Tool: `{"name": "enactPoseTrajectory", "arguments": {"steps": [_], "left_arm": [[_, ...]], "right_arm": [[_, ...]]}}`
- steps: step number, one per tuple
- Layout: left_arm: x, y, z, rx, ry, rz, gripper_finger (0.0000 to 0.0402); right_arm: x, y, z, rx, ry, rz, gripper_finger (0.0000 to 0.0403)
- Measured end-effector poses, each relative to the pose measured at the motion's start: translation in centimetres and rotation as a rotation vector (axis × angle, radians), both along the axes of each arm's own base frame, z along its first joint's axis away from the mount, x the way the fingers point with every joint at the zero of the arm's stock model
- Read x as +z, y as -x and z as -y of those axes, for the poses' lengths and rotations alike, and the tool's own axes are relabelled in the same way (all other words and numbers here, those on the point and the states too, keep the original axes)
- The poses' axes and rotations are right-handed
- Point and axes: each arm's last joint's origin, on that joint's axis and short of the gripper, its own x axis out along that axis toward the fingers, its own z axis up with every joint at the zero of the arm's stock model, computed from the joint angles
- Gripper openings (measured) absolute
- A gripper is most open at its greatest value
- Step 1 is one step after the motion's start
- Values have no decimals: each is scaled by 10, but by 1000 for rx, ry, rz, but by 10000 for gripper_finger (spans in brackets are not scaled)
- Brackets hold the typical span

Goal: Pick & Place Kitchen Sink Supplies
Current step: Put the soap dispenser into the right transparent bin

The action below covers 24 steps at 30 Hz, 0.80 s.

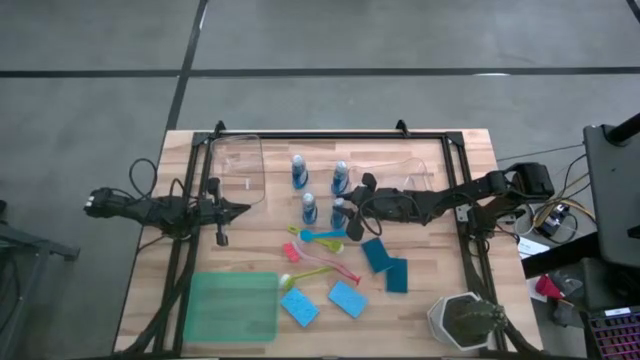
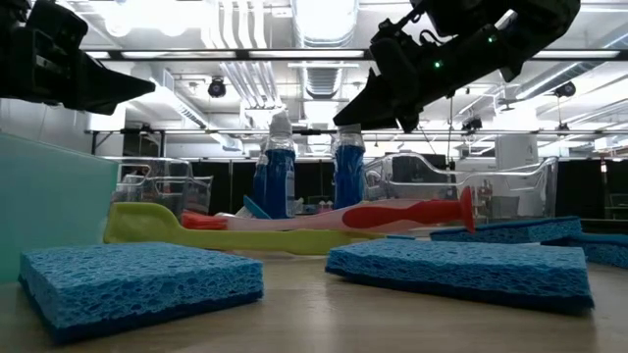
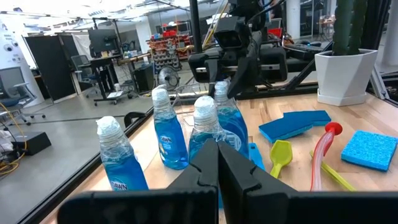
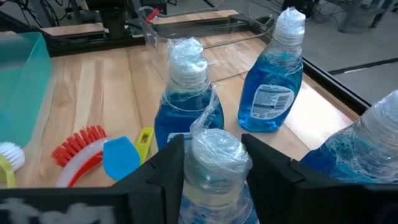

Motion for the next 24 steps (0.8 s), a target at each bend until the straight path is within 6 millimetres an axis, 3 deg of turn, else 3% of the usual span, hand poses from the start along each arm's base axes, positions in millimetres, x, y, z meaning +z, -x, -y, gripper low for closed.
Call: {"name": "enactPoseTrajectory", "arguments": {"steps": [8, 16, 24], "left_arm": [[0, 0, 0, 0, 0, 0, 0], [0, 0, 0, 0, 0, 0, 0], [0, 0, 0, 0, 0, 0, 0]], "right_arm": [[7, -1, 0, 0, 2, 22, 134], [39, -3, 0, 9, 27, 97, 134], [80, 15, 0, -2, 5, 124, 136]]}}
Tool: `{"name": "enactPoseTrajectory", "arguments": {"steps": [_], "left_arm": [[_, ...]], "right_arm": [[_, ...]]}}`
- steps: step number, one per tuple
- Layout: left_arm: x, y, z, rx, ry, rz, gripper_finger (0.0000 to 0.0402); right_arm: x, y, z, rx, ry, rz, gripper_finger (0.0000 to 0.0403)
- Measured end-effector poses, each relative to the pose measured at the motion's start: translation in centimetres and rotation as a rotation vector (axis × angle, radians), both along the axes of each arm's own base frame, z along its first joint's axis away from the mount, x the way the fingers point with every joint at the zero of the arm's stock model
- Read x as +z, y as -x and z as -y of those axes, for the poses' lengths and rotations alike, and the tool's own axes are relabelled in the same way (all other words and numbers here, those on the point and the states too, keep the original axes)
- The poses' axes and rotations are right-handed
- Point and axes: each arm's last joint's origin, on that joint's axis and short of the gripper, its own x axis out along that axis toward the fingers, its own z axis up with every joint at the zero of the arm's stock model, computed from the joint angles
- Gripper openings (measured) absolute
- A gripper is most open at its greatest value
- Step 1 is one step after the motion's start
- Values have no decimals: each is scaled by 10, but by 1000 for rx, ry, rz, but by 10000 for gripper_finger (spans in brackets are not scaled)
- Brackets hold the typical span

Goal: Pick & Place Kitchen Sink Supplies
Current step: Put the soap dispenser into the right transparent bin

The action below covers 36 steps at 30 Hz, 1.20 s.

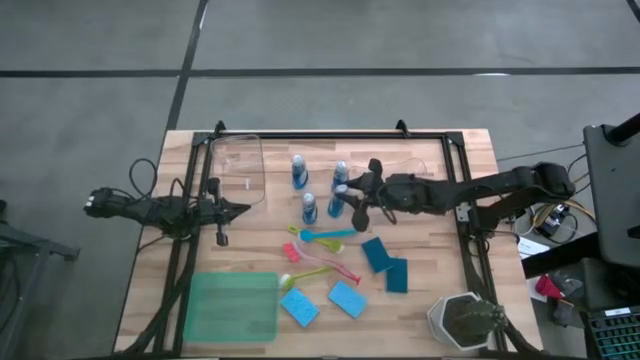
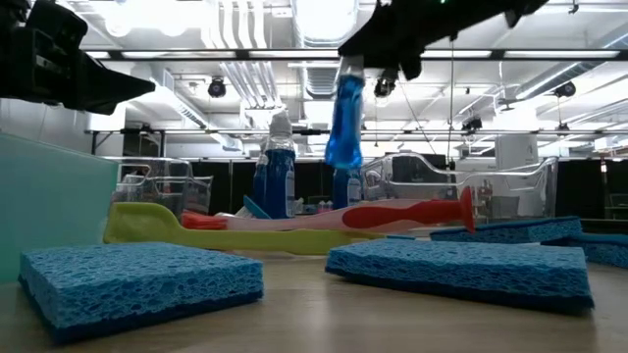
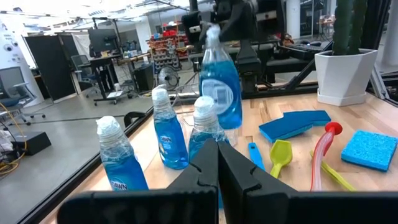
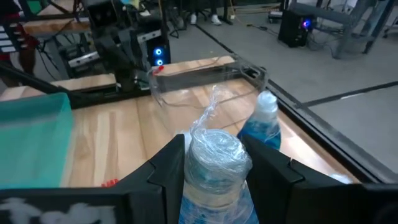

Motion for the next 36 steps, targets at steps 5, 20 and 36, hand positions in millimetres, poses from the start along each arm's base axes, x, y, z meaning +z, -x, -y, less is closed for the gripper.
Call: {"name": "enactPoseTrajectory", "arguments": {"steps": [5, 20, 36], "left_arm": [[0, 0, 0, 0, 0, 0, 0], [0, 0, 0, 0, 0, 0, 0], [0, 0, 0, 0, 0, 0, 0]], "right_arm": [[19, 20, 2, -61, -11, 4, 136], [39, 83, 12, -468, -18, -36, 139], [5, 101, 18, -792, 4, -121, 141]]}}
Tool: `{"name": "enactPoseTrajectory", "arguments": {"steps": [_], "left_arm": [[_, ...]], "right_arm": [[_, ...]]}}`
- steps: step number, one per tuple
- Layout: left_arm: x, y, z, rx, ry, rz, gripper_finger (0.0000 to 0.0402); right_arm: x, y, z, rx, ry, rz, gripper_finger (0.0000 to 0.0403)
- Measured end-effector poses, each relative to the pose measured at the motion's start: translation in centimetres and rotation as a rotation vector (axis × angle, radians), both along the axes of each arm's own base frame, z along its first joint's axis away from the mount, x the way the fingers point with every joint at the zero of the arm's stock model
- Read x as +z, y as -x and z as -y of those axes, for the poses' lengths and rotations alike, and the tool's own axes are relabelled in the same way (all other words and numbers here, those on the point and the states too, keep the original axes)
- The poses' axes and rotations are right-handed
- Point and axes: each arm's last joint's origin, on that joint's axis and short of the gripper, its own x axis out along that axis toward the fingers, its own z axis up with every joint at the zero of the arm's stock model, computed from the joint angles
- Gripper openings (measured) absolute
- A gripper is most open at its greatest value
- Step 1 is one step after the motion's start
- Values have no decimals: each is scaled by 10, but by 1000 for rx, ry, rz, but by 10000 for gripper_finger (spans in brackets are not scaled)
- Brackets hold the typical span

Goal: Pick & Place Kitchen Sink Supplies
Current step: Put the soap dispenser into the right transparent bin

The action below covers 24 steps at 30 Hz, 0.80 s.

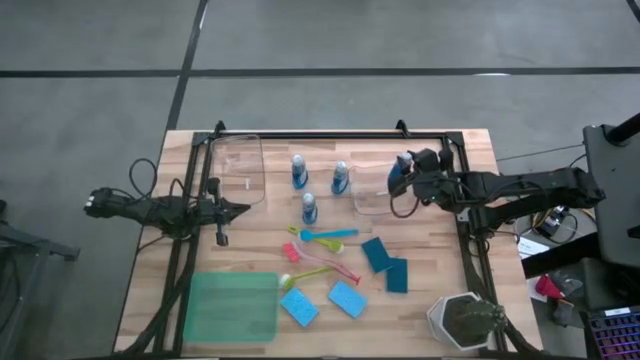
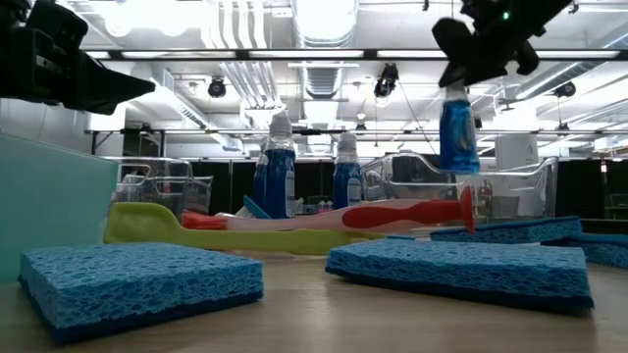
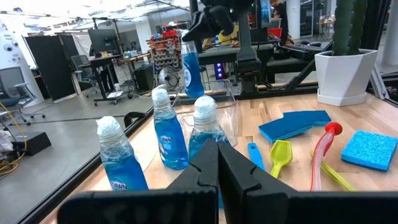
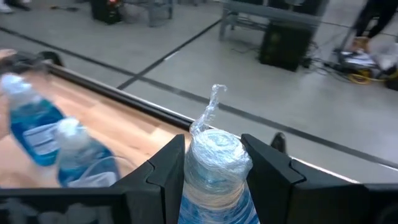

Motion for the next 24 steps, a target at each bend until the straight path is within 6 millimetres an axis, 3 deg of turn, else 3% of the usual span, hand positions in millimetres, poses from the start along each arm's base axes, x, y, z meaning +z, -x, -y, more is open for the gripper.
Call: {"name": "enactPoseTrajectory", "arguments": {"steps": [24], "left_arm": [[0, 0, 0, 0, 0, 0, 0]], "right_arm": [[-78, 25, 2, -213, -5, 63, 141]]}}
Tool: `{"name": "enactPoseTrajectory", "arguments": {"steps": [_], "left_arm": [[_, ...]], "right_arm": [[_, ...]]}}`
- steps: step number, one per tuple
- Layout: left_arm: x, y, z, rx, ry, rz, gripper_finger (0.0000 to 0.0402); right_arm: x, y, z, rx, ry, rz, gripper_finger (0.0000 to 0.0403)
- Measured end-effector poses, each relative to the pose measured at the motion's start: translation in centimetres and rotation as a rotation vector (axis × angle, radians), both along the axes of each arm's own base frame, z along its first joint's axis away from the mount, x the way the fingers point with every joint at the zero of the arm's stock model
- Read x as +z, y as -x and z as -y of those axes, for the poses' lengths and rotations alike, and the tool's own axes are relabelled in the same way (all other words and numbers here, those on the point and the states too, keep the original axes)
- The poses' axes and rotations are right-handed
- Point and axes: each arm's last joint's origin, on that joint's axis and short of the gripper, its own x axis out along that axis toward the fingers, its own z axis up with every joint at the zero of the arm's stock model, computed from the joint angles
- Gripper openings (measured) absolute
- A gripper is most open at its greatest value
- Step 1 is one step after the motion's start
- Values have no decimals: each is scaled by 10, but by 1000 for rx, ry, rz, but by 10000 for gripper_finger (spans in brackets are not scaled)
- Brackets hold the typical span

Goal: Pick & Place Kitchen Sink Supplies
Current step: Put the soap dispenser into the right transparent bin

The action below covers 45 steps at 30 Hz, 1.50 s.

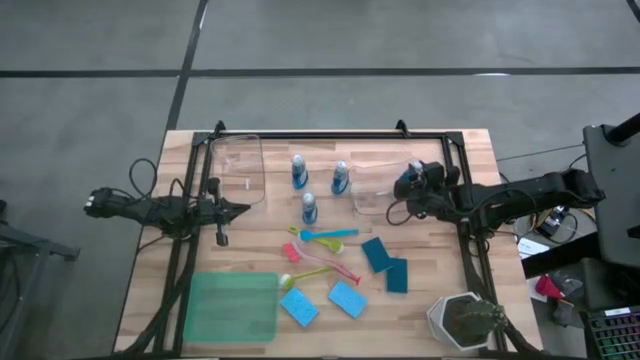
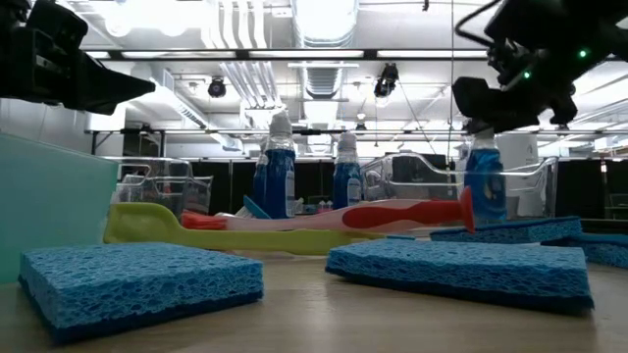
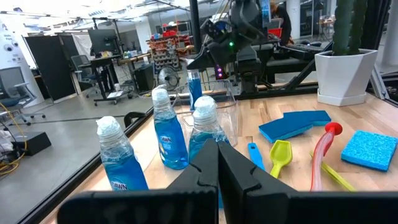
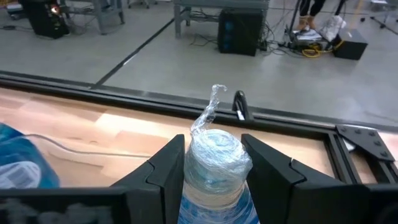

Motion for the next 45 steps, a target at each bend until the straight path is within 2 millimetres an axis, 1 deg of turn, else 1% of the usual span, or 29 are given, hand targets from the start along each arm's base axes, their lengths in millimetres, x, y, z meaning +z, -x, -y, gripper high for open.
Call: {"name": "enactPoseTrajectory", "arguments": {"steps": [6, 15, 23, 30, 36, 45], "left_arm": [[0, 0, 0, 0, 0, 0, 0], [0, 0, 0, 0, 0, 0, 0], [0, 0, 0, 0, 0, 0, 0], [0, 0, 0, 0, 0, 0, 0], [0, 0, 0, 0, 0, 0, 0], [0, 0, 0, 0, 0, 0, 0]], "right_arm": [[-10, 5, 0, -19, -3, 8, 143], [-10, 5, 3, -37, 3, 12, 141], [-10, 5, 6, -56, -5, 20, 147], [-17, 1, 6, -60, 3, -19, 140], [-21, -2, 6, -65, 9, -47, 155], [-17, -4, 6, -36, 2, -72, 157]]}}
